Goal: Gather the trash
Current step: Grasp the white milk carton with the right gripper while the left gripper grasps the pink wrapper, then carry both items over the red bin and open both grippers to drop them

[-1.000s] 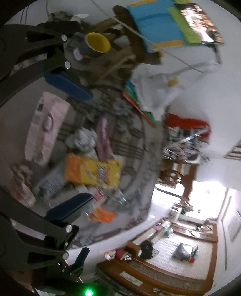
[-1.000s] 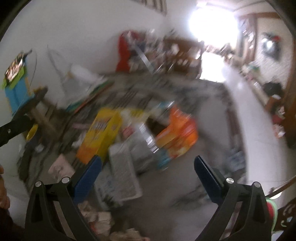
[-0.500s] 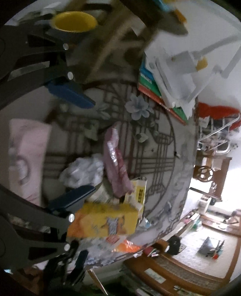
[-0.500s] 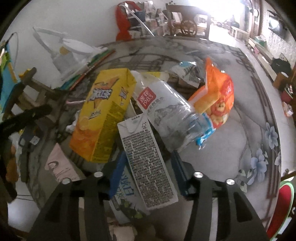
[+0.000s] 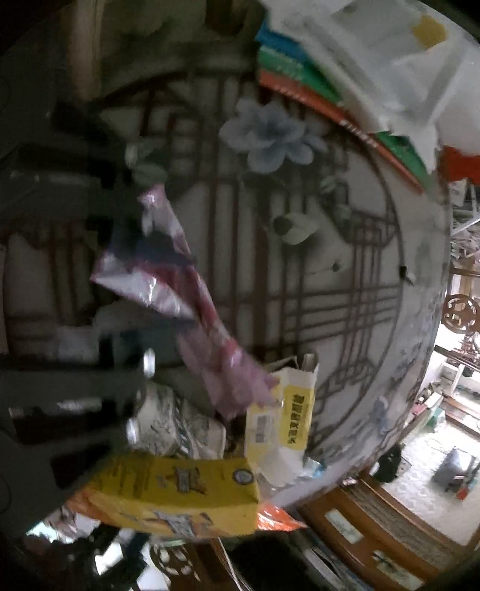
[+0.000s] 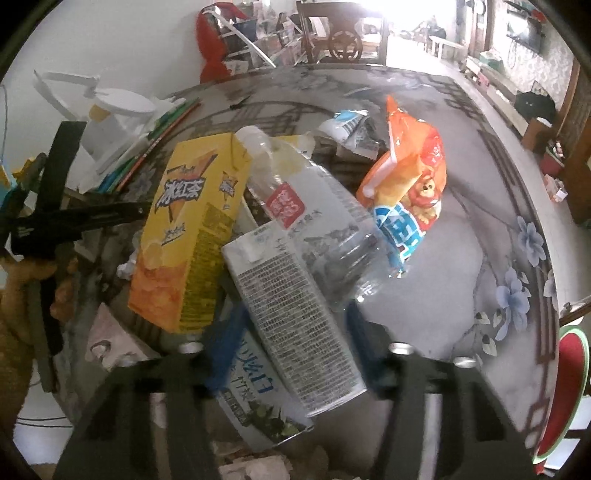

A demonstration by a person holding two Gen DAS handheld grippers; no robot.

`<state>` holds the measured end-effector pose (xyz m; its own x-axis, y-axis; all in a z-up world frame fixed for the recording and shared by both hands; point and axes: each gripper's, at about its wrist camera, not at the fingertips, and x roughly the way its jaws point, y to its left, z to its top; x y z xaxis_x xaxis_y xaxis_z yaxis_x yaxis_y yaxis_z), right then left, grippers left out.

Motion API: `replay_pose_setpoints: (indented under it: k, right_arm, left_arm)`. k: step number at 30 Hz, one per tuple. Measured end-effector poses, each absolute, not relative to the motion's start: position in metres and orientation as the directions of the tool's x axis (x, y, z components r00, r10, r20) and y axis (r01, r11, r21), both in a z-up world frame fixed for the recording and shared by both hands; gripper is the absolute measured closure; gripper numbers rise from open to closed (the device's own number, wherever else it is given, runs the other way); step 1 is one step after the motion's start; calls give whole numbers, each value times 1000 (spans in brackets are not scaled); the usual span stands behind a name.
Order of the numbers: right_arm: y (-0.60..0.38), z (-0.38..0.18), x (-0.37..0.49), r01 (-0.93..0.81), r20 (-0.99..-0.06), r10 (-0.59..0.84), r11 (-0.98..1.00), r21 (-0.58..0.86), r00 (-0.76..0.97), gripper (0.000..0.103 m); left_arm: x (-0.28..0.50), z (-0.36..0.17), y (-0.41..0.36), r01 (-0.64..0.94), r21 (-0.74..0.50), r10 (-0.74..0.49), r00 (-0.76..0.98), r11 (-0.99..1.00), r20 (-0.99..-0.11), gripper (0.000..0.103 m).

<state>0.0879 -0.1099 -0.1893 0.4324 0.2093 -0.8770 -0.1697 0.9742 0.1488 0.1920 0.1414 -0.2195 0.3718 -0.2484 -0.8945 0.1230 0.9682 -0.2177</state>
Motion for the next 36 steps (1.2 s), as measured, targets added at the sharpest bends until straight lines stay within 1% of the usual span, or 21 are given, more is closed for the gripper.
replay_pose_setpoints:
  k: [1,2,3,5,6,7,8,9,10,13,18,21,25,30,32,36]
  right_arm:
    - [-110,-189,87,-169,-878,206,975,145,433,56]
    - [-110,-190,86,-167,-879,203,975,143,432,56]
    - [-110,-190,86,-166,-879,202,976,143,431,55]
    - [-109,-193,86,-155,-886,169,982,112,431,49]
    - [-109,-196,86,-155,-891,157,983,100,426,49]
    - [-108,-199,86,-159,-896,154,983,95,416,55]
    - [-107,-200,86,-167,-898,159,981,98,410,55]
    - [-106,-199,84,-172,-893,158,981,92,421,59]
    - [-106,-196,83,-179,-887,165,979,95,431,60]
    - [-108,-177,79,-197,-854,202,973,119,480,63]
    - [-128,-139,65,-213,-779,246,966,147,577,63]
    - [-154,-124,54,-212,-745,248,966,146,620,63]
    - [-207,-120,39,-170,-740,220,975,144,635,63]
    - [-315,-128,11,-11,-759,125,988,154,638,63]
    - [-357,-136,-2,68,-774,78,986,154,629,64]
    - [-437,-157,-30,235,-811,-1,957,168,585,65]
  left_arm:
    - [190,-217,140,125,-213,-246,383,969,-891,87]
    - [188,-215,140,130,-210,-245,393,969,-886,95]
    - [185,-209,139,136,-203,-242,409,970,-880,97]
    - [179,-200,139,140,-202,-243,437,969,-866,98]
    - [175,-194,139,140,-203,-245,452,969,-858,98]
    - [170,-186,140,140,-206,-248,472,969,-846,98]
    - [165,-177,141,141,-207,-250,492,968,-834,98]
    - [162,-171,141,140,-207,-250,505,968,-826,98]
    - [156,-162,140,140,-207,-250,525,968,-814,98]
    - [143,-137,136,137,-219,-257,570,966,-780,98]
    - [121,-104,106,160,-225,-275,621,961,-734,98]
    - [105,-90,72,196,-230,-302,631,953,-714,98]
    - [84,-82,7,249,-261,-360,611,933,-704,98]
    - [68,-90,-91,347,-294,-446,545,891,-710,98]
    - [62,-100,-138,400,-327,-500,487,856,-716,98]
    - [46,-121,-226,512,-344,-564,374,787,-736,98]
